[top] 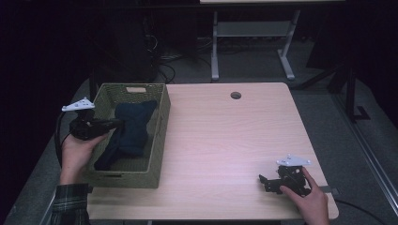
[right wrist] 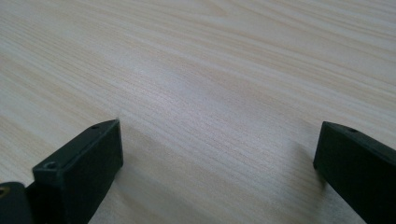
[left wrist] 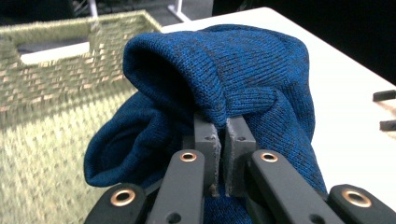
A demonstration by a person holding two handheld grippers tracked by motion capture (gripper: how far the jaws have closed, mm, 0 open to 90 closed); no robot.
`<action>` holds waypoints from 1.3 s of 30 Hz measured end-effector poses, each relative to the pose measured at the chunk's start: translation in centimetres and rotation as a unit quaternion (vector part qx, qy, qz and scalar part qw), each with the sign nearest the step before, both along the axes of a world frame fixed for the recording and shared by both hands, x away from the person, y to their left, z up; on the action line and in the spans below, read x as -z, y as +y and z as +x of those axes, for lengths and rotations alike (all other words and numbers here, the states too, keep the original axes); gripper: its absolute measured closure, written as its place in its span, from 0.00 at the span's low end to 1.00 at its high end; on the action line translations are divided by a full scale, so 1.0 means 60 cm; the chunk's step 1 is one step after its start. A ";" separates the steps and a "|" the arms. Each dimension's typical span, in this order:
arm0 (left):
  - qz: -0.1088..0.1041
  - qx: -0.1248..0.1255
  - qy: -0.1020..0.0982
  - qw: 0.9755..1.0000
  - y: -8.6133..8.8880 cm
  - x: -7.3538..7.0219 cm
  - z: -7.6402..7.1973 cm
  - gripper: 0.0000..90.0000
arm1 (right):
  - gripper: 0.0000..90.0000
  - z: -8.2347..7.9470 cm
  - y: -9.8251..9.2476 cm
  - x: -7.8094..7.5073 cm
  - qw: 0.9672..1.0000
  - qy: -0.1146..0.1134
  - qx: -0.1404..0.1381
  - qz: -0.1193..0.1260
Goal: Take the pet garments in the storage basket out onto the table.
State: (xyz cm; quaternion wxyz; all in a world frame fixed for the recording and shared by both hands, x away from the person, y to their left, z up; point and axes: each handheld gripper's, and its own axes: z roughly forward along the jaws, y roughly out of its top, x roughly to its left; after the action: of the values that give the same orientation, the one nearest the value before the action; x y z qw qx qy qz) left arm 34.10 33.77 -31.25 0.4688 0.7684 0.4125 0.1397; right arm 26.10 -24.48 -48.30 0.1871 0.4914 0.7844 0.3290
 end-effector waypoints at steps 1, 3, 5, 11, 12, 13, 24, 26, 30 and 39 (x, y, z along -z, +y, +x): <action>-0.004 0.002 -0.005 1.000 -0.003 -0.004 -0.001 0.95 | 0.01 0.000 0.000 0.000 1.000 0.000 0.000 0.000; -0.009 0.005 -0.013 1.000 -0.008 -0.013 -0.003 0.95 | 0.01 0.000 0.000 0.000 1.000 -0.001 0.000 0.000; -0.012 0.008 -0.021 1.000 -0.015 -0.022 -0.004 0.95 | 0.01 0.000 0.000 0.000 1.000 0.000 0.000 0.000; -0.019 0.018 -0.042 0.999 -0.035 -0.050 -0.005 0.96 | 0.01 0.000 0.000 0.000 1.000 0.000 -0.001 -0.001; -0.021 0.018 -0.047 0.999 -0.039 -0.054 -0.005 0.96 | 0.01 0.000 0.000 0.000 1.000 0.000 -0.001 -0.001; -0.024 0.018 -0.051 0.998 -0.042 -0.059 -0.005 0.96 | 0.01 0.000 0.000 0.000 1.000 0.000 -0.001 -0.001; -0.054 0.054 -0.088 0.993 -0.087 -0.118 -0.004 0.96 | 0.01 0.000 0.000 0.000 1.000 0.000 -0.001 -0.001; -0.062 0.062 -0.095 0.992 -0.099 -0.129 -0.004 0.96 | 0.01 0.000 0.000 0.000 1.000 0.000 -0.001 -0.001; -0.065 0.077 -0.107 0.989 -0.125 -0.149 -0.002 0.96 | 0.01 0.000 0.000 0.000 1.000 0.000 -0.001 -0.001; -0.065 0.094 -0.123 0.986 -0.179 -0.178 0.009 0.96 | 0.01 0.000 0.000 0.000 1.000 0.000 -0.001 0.000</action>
State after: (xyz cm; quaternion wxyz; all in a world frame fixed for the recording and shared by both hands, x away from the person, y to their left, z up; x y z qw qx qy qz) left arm 34.62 23.02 -20.56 0.5761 0.7486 0.2861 0.1610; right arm 26.11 -24.49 -48.30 0.1871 0.4906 0.7850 0.3288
